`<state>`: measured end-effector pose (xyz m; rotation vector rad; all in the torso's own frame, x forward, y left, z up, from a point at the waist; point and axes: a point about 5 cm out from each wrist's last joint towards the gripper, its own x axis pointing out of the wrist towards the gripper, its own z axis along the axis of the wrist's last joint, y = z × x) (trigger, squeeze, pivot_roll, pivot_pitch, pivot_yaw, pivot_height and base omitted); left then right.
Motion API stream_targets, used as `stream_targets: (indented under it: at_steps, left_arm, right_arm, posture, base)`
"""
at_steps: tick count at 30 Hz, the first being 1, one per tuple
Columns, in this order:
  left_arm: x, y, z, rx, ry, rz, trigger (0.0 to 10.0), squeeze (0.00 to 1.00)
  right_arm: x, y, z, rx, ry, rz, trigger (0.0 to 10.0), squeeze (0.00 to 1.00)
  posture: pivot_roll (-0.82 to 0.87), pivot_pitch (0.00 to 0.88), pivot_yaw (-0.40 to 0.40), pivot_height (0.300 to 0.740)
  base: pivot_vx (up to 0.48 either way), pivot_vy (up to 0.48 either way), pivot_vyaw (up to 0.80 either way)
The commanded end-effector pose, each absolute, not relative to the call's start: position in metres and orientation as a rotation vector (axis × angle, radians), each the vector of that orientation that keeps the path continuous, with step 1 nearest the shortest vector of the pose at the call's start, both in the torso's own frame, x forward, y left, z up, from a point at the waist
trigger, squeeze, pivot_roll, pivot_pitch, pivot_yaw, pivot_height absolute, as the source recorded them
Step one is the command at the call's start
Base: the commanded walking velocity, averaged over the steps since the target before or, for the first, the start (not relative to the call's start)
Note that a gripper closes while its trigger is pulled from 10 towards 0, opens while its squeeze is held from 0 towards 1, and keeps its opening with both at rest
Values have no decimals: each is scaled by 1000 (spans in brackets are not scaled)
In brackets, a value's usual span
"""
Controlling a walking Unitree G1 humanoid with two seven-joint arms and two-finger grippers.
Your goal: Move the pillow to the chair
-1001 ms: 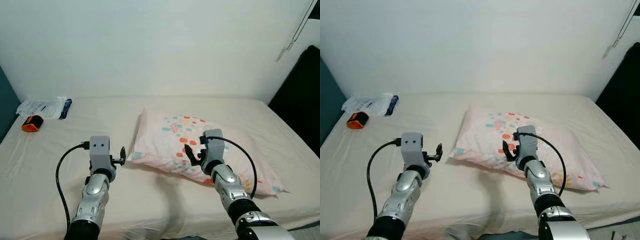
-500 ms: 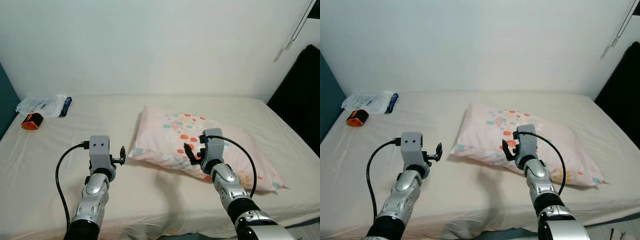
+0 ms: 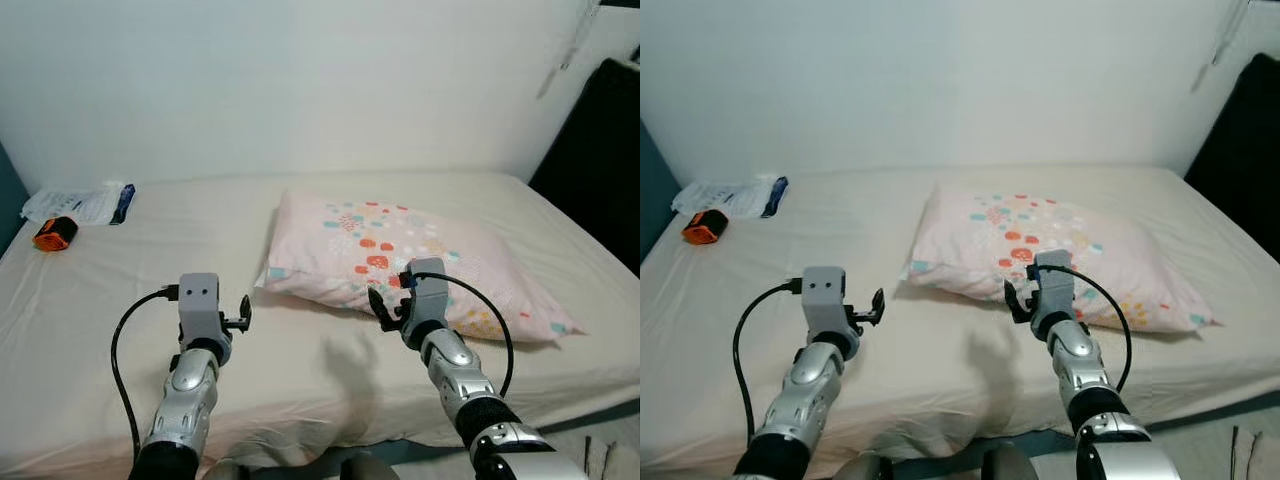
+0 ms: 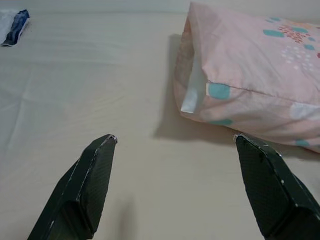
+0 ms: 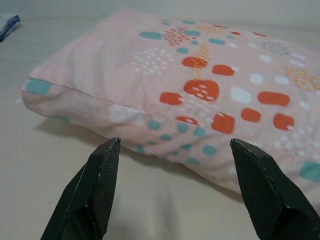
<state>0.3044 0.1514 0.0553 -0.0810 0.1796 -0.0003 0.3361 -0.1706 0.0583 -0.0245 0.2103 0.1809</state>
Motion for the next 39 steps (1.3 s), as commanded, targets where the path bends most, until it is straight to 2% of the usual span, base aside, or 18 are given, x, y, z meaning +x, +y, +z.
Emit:
stream_targets:
  at_steps: [1,8,39]
  left_arm:
    - [304,152,57,-75,180,-5,10000,0]
    - [305,155,60,-66,175,-1,10000,0]
    - [304,161,60,-49,199,6,10000,0]
  right_arm:
    - [337,-171,60,-5,206,169,10000,0]
    - [337,-170,60,8,194,173,10000,0]
    - [339,-168,64,19,178,169,10000,0]
  posture:
    - [-20,0,-63,630]
    - [-13,0,-58,600]
    - [0,0,-44,585]
  base:
    - [0,0,0]
    - [0,0,0]
    - [0,0,0]
